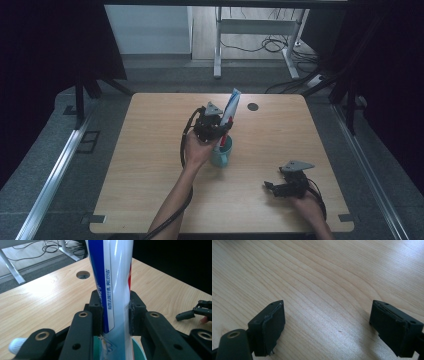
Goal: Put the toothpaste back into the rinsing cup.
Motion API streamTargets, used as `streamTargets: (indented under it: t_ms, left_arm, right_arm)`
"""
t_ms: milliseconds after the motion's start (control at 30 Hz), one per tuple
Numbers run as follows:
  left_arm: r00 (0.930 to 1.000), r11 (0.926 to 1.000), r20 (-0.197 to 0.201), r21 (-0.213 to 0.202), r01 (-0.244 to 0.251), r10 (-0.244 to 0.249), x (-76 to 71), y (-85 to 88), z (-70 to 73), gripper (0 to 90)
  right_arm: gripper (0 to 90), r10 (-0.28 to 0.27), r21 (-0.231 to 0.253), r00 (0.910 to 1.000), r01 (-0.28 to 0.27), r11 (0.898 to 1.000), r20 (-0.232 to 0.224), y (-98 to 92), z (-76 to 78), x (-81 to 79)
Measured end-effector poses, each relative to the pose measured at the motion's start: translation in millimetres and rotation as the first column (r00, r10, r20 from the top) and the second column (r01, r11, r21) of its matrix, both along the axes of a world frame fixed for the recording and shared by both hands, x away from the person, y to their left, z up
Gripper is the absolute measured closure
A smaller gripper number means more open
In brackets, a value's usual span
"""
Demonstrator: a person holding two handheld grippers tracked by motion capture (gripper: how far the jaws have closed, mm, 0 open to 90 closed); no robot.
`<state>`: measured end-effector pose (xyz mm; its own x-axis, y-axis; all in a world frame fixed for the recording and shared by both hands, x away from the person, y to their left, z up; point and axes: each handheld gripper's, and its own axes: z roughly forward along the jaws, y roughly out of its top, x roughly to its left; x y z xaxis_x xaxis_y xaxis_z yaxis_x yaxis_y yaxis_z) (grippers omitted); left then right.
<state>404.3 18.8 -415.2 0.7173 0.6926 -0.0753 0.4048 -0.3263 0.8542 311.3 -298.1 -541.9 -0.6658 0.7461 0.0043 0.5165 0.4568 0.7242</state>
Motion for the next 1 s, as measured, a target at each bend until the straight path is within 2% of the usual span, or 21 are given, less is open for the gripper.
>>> streamTargets:
  t_ms: [433,1000]
  left_arm:
    - [1.0,0.9999,0.0,0.01,-0.006,0.006,-2.1,-2.8,-15.0,70.0]
    - [0.9996,0.9998,-0.019,0.008,-0.019,0.019,-3.2,-1.8,-33.8,69.6]
  right_arm:
    - [13.2,0.0,0.0,1.0,0.0,1.0,0.0,0.0,0.0,0.0]
    - [13.2,0.0,0.0,1.0,0.0,1.0,0.0,0.0,0.0,0.0]
